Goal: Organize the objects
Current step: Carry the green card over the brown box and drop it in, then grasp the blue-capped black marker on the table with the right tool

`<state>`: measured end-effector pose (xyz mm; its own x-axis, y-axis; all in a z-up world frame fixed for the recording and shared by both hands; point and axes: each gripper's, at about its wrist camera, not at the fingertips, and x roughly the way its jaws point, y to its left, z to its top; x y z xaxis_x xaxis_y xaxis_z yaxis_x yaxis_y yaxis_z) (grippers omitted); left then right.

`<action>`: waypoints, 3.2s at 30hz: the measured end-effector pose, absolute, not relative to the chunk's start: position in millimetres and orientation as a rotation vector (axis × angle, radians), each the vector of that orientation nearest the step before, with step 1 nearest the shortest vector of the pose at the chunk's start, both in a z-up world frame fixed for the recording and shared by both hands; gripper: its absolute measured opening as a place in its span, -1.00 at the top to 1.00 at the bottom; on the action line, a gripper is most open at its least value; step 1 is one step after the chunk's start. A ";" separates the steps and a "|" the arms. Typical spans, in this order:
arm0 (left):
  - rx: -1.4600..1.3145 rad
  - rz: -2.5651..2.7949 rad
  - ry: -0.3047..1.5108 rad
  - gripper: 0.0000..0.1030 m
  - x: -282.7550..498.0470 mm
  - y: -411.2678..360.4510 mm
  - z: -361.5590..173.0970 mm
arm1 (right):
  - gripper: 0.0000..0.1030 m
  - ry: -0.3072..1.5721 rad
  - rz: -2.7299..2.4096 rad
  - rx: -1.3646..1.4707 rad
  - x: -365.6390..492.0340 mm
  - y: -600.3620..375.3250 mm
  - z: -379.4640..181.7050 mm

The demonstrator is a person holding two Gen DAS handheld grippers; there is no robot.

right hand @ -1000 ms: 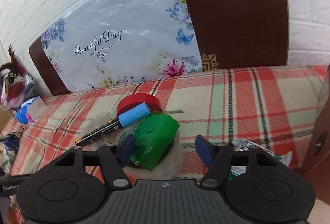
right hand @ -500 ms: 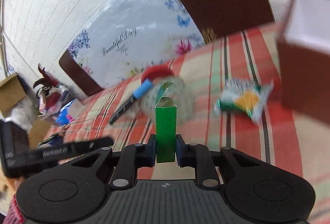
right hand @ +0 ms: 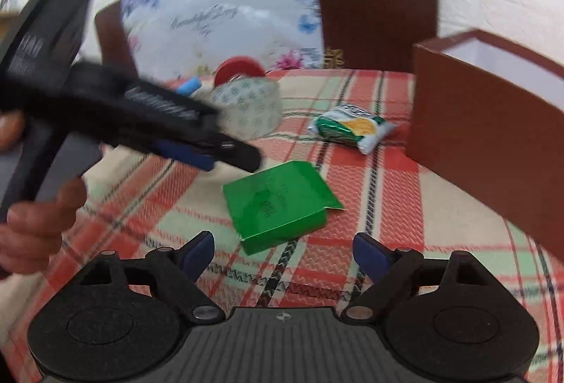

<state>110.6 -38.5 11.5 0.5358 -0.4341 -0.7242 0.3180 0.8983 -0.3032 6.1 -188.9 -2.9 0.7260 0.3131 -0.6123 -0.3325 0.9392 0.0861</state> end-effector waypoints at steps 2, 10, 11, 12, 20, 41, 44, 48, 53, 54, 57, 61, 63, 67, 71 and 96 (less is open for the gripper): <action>-0.131 -0.459 0.883 -0.09 109.6 -42.5 9.4 | -0.56 0.680 0.353 -0.078 12.0 -181.3 -9.9; -0.135 -0.521 0.836 0.36 108.8 -51.9 41.9 | -0.19 0.619 0.366 -0.090 28.0 -183.1 -2.9; -0.135 -0.536 0.810 0.36 108.5 -55.1 52.5 | -0.19 0.586 0.356 -0.102 25.9 -184.6 2.5; -0.134 -0.552 0.781 0.36 108.1 -59.6 63.4 | -0.19 0.548 0.345 -0.114 23.4 -187.5 9.3; -0.044 -0.679 0.606 0.32 117.8 -138.4 126.5 | -0.19 0.303 0.169 -0.146 21.6 -244.4 62.4; 0.101 -0.540 0.609 -0.12 111.2 -188.6 103.6 | -0.61 0.319 -0.133 -0.035 46.8 -322.3 61.8; 0.107 -0.520 0.609 -0.12 104.1 -182.6 103.2 | -0.61 0.300 -0.122 -0.049 33.6 -308.5 65.2; 0.102 -0.498 0.613 -0.13 96.5 -171.4 102.1 | -0.61 0.292 -0.112 -0.060 28.3 -297.0 69.0; 0.102 -0.469 0.615 -0.14 89.1 -157.1 99.8 | -0.61 0.299 -0.117 -0.054 21.0 -287.3 66.5; 0.101 -0.464 0.616 -0.15 88.1 -154.3 99.1 | -0.61 0.299 -0.119 -0.051 19.7 -286.0 66.2; 0.095 -0.447 0.620 -0.17 84.9 -146.3 96.6 | -0.61 0.301 -0.132 -0.043 14.3 -282.7 65.2; 0.089 -0.425 0.622 -0.18 78.5 -137.4 94.3 | -0.62 0.304 -0.156 -0.049 8.5 -284.8 63.7; 0.090 -0.414 0.626 -0.18 76.2 -133.0 92.1 | -0.62 0.301 -0.178 -0.052 5.3 -288.6 63.8; 0.081 -0.380 0.645 -0.18 74.1 -124.1 86.1 | -0.62 0.271 -0.234 -0.066 5.2 -302.5 69.7; 0.070 -0.347 0.662 -0.18 72.4 -114.9 81.5 | -0.74 0.152 -0.307 -0.122 18.7 -313.5 83.0; -0.002 -0.195 0.760 -0.26 38.0 -19.5 36.2 | -0.73 0.219 -0.257 -0.519 60.3 -323.2 49.3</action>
